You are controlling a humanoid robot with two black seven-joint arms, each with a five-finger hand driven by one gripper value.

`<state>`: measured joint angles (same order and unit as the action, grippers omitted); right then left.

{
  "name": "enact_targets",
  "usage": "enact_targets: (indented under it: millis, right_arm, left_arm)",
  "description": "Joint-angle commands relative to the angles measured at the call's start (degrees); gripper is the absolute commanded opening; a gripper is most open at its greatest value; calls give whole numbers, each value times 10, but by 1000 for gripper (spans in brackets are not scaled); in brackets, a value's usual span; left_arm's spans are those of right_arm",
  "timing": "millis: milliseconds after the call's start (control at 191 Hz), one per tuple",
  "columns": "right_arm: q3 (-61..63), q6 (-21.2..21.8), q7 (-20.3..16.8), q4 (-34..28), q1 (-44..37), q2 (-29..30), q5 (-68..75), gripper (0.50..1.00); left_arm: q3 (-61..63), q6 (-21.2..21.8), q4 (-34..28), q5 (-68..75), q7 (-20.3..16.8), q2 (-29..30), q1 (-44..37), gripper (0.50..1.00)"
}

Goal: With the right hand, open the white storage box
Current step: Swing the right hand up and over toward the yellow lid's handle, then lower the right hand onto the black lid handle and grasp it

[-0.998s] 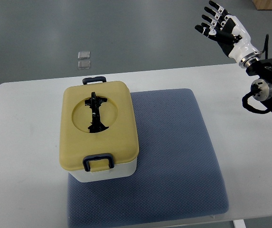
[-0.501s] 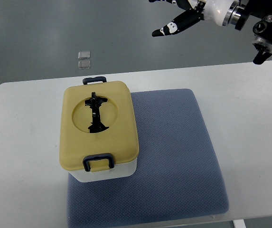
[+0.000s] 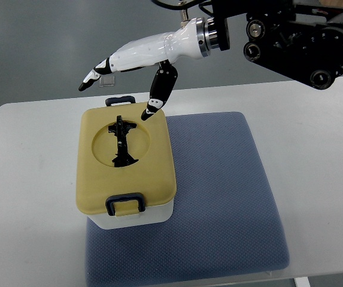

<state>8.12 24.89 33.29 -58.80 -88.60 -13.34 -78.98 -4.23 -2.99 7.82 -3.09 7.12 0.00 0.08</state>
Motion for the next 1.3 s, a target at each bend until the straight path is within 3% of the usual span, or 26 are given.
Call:
enact_targets:
  millis: [0, 533, 669, 857, 982, 1066, 1201, 1295]
  right_arm:
    - [-27, 2, 1, 0, -16, 35, -15, 915]
    - [-53, 3, -2, 3, -22, 55, -117, 860]
    - [-53, 3, 1, 1, -28, 58, -119, 799]
    - [-52, 2, 1, 1, -26, 73, -119, 789]
    - [-52, -2, -2, 3, -21, 80, -127, 725]
    - [-53, -5, -3, 5, -19, 81, -130, 719]
    - [-53, -5, -3, 7, -18, 80, -132, 658]
    - [-53, -6, -4, 9, -18, 80, -132, 652]
  left_arm:
    - [0, 0, 0, 0, 0, 0, 0, 1000]
    - [0, 0, 0, 0, 0, 0, 0, 1000]
    - [0, 0, 0, 0, 0, 0, 0, 1000]
    - [-1, 0, 0, 0, 0, 0, 0, 1000]
    - [-1, 0, 0, 0, 0, 0, 0, 1000]
    - [-1, 0, 0, 0, 0, 0, 0, 1000]
    - [0, 0, 0, 0, 0, 0, 0, 1000]
    - [-1, 0, 0, -1, 0, 0, 0, 1000]
